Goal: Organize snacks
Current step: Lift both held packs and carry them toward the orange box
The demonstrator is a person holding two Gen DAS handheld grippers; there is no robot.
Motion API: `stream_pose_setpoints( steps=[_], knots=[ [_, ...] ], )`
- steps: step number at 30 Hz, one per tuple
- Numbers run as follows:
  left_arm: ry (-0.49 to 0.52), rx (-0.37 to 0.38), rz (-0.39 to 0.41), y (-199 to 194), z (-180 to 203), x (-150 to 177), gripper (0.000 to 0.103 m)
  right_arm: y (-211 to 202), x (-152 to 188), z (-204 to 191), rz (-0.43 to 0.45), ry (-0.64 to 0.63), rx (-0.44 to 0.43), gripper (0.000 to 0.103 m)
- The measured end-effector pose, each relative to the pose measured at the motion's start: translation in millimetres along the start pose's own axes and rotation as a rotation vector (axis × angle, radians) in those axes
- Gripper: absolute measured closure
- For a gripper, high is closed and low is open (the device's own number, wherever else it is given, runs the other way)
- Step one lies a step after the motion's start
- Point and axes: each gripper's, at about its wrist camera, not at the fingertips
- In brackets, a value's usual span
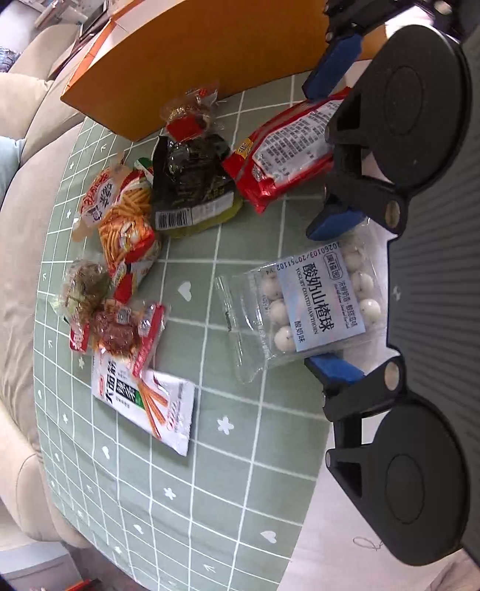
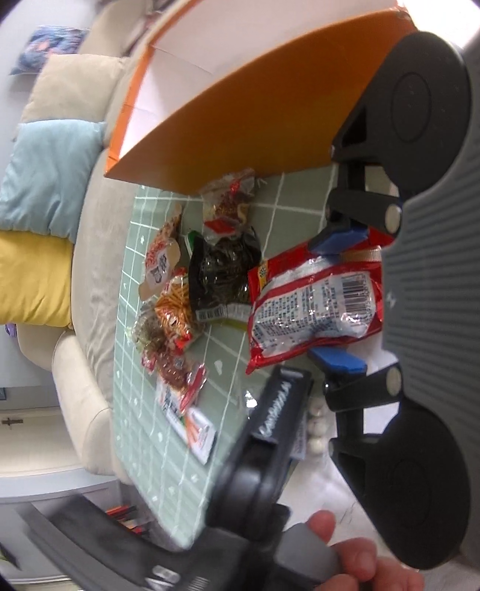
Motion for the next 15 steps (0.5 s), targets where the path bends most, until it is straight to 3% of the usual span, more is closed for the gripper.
stream_pose_setpoints(
  steps=[6, 11, 15],
  knots=[
    [0.112, 0.067, -0.045, -11, -28, 8, 0.027, -8, -8, 10, -0.051, 0.219, -0.14, 0.051],
    [0.13, 0.113, -0.037, -19, -40, 19, 0.027, -7, -6, 27, -0.137, 0.491, -0.283, 0.051],
    [0.14, 0.177, -0.031, -21, -34, 23, 0.028, -9, -1, 34, -0.171, 0.598, -0.273, 0.051]
  ],
)
Point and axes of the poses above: each gripper's, at about its wrist camera, not at the fingertips, and y roughly the way its jaws point, z to its right, x to its underside, and after that the axes turned 6 degrees about z, right-handed
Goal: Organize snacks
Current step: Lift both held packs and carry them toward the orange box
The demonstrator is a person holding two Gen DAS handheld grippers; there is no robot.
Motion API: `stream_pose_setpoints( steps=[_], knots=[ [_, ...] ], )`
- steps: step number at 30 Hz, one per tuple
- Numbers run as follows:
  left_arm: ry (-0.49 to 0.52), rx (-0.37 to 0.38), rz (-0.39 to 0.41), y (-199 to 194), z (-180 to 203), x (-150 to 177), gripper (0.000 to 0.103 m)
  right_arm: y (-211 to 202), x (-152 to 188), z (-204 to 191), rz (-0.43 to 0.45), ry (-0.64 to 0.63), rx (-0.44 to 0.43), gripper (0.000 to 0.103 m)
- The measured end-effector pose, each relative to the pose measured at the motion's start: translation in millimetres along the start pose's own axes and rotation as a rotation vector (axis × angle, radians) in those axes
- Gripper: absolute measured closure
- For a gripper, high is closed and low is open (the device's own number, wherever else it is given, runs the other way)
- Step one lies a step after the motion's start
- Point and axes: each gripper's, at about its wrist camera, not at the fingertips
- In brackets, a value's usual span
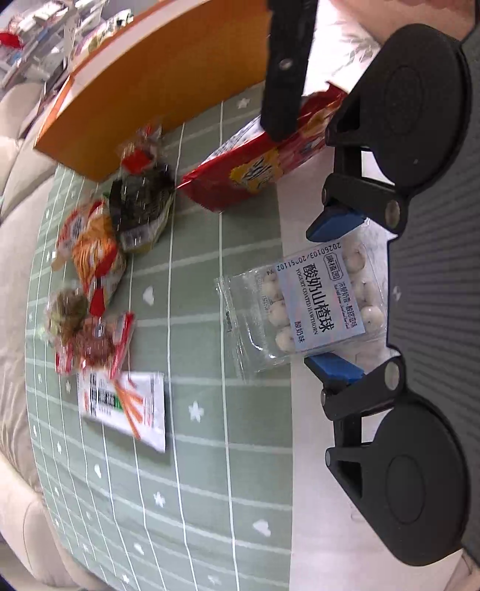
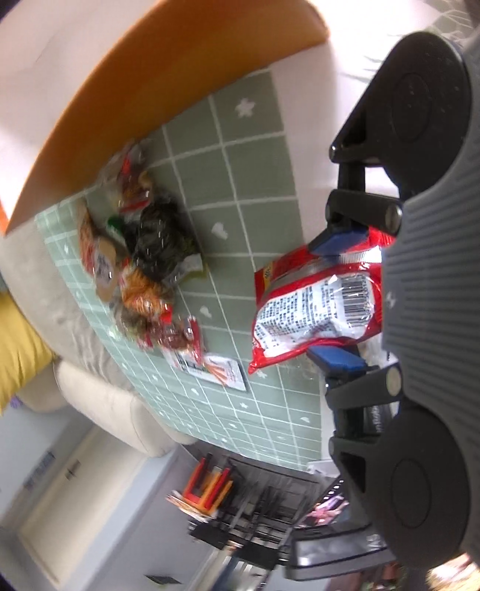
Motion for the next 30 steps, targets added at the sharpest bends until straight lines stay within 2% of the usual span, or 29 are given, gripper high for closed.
stream_pose_setpoints(
  steps=[5, 9, 13, 16, 19, 22, 26, 28, 30],
  knots=[
    [0.027, 0.048, 0.021, 2, 15, 2, 0.029, -16, -2, -2, 0.053, -0.012, 0.079, 0.048],
    [0.044, 0.109, 0.06, 3, 30, 0, 0.029, -18, -4, 14, 0.023, 0.118, 0.017, 0.049],
    [0.051, 0.117, 0.067, 5, 36, 0, 0.03, -13, 0, 23, -0.023, 0.209, -0.002, 0.047],
    [0.038, 0.129, 0.067, 5, 36, 0, 0.03, -13, 1, 25, -0.028, 0.222, 0.015, 0.038],
    [0.057, 0.131, 0.082, 4, 40, 0, 0.031, -17, -1, 15, 0.003, 0.143, 0.056, 0.035],
    [0.065, 0.134, 0.087, 4, 43, -1, 0.031, -22, -6, -2, 0.044, 0.014, 0.103, 0.034],
    [0.087, 0.131, 0.082, 7, 50, -2, 0.031, -20, -8, -23, 0.056, -0.15, 0.185, 0.035],
    [0.105, 0.13, 0.084, 8, 54, -2, 0.031, -16, -9, -26, 0.052, -0.194, 0.209, 0.042],
    [0.125, 0.123, 0.084, 8, 57, -1, 0.032, -13, -9, -28, 0.043, -0.222, 0.228, 0.055]
  ],
)
Point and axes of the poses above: each gripper's, at about its wrist camera, not at the fingertips, and y roughly the way its jaws point, z to its right, x to its underside, and after that the axes turned 6 degrees about z, right-handed
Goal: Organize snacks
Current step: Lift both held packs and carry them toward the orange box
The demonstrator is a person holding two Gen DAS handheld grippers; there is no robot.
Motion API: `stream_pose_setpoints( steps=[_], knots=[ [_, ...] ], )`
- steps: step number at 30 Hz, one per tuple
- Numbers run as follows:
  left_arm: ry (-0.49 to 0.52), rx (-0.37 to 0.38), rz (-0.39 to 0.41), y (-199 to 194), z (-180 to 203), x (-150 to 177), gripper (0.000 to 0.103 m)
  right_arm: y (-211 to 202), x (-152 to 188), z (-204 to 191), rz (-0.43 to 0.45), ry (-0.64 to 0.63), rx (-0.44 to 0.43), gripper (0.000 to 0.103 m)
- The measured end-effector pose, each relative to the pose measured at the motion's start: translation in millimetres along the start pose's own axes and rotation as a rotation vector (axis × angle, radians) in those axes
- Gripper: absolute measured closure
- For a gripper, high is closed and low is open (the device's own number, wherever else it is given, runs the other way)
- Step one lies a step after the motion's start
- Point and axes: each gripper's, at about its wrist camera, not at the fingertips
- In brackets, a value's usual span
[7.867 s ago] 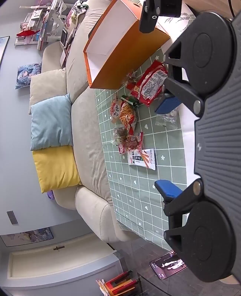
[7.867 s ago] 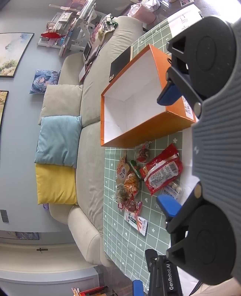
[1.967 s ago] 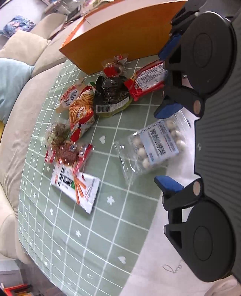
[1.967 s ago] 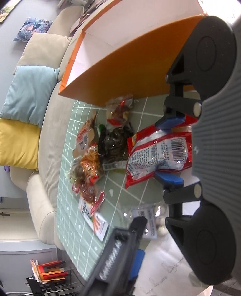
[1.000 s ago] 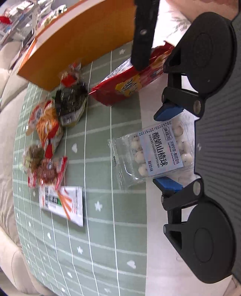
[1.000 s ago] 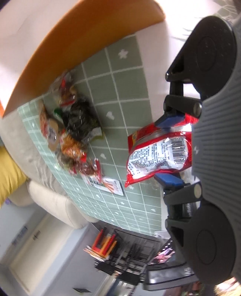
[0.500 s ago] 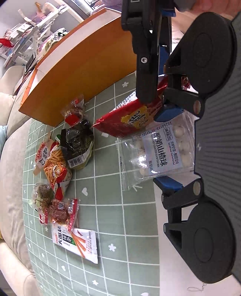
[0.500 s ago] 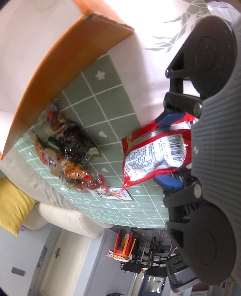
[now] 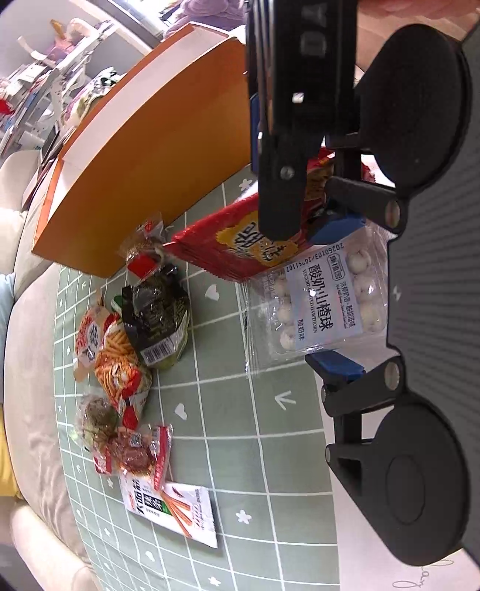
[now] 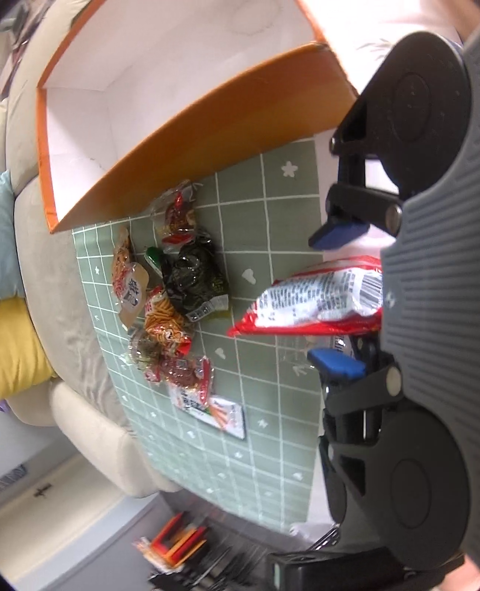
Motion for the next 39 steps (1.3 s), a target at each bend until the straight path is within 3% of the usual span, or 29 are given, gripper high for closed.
stream_pose_setpoints(
  steps=[3, 11, 19, 23, 28, 39],
  knots=[
    [0.008, -0.022, -0.011, 3, 1, 1, 0.031, 6, 0, 0, -0.011, -0.03, 0.019, 0.066],
    [0.023, -0.082, -0.031, 8, 3, 0, 0.025, 16, 4, -2, -0.03, -0.078, 0.078, 0.081],
    [0.036, -0.138, -0.028, 13, 8, -2, 0.023, 17, 6, -3, -0.016, -0.107, 0.071, 0.081],
    [0.033, -0.133, -0.031, 11, 6, -3, 0.033, 16, 7, -2, -0.006, -0.106, 0.067, 0.081],
    [0.03, -0.151, -0.028, 5, 7, -3, 0.035, 8, 8, -6, 0.027, -0.14, 0.079, 0.081],
    [-0.018, -0.205, 0.076, -44, 17, -26, 0.036, -31, -4, -8, 0.125, -0.2, 0.078, 0.081]
  ],
)
Point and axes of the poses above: each gripper's, at about its wrist camera, not at the fingertips, and y roughly the way its jaws point, z to its right, x to its underside, and after that the axes turned 6 degrees about z, right-handed
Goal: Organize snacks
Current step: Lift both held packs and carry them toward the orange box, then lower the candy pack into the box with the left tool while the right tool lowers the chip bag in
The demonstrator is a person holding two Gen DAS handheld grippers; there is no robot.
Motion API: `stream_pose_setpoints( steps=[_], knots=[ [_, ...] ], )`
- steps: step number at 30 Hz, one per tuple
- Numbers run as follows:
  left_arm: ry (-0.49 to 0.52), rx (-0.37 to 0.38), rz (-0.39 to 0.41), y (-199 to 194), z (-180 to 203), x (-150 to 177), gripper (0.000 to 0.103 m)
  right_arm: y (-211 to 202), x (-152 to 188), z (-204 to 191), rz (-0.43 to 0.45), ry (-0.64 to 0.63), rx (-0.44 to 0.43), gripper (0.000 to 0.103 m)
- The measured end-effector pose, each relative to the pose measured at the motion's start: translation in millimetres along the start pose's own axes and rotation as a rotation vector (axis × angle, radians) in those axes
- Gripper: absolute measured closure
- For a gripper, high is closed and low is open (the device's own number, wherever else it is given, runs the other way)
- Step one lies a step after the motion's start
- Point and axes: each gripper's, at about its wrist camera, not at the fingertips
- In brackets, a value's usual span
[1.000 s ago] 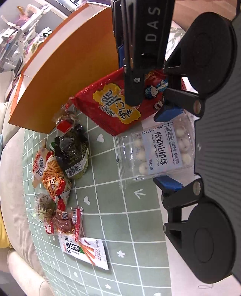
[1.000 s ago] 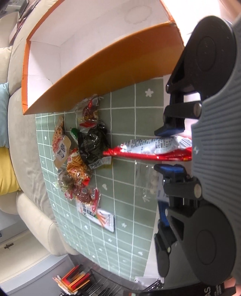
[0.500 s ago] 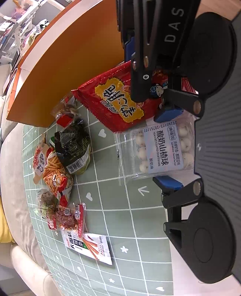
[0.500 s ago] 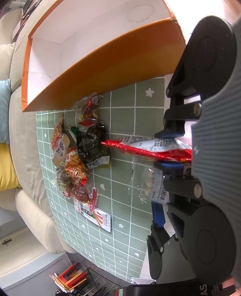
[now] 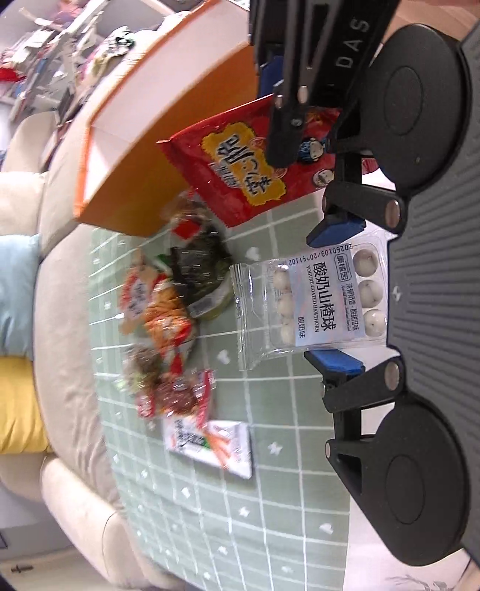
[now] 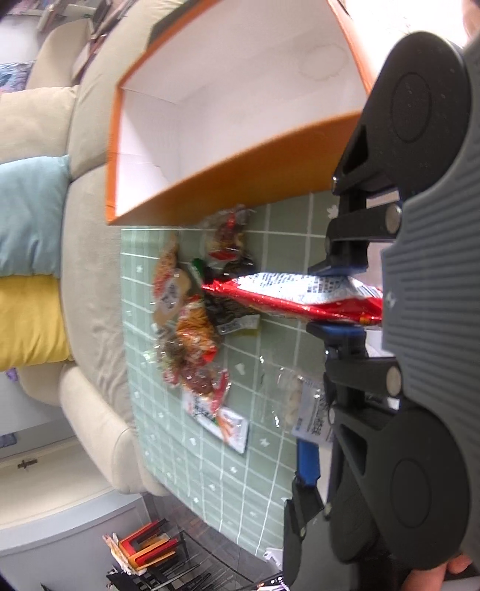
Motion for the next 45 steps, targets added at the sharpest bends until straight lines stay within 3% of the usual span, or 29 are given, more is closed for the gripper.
stream_pose_setpoints(
  steps=[4, 10, 16, 20, 27, 33, 45],
  knots=[
    [-0.029, -0.026, 0.033, -20, 6, -18, 0.036, -19, -14, 4, 0.03, -0.045, -0.004, 0.081],
    [-0.093, -0.001, 0.072, -46, 24, -53, 0.036, -51, -49, 24, 0.056, -0.095, -0.014, 0.081],
    [-0.168, 0.023, 0.145, -61, 55, -86, 0.036, -79, -76, 46, 0.106, -0.202, 0.051, 0.081],
    [-0.214, 0.081, 0.148, -58, 78, -105, 0.036, -88, -87, 70, 0.103, -0.227, 0.093, 0.081],
    [-0.279, 0.176, 0.028, -21, 118, -120, 0.036, -83, -86, 125, 0.046, -0.223, 0.159, 0.081],
    [-0.253, 0.231, -0.101, 14, 150, -120, 0.036, -54, -74, 159, -0.046, -0.192, 0.123, 0.081],
    [-0.183, 0.169, -0.241, 60, 164, -109, 0.036, -3, -60, 171, -0.172, -0.152, 0.06, 0.082]
  ],
)
Point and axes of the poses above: each gripper's, at about its wrist camera, not at the fingertips, and y roughly the way its jaws point, z to its right, x to its underside, and after that the axes turned 6 degrees about z, right-handed
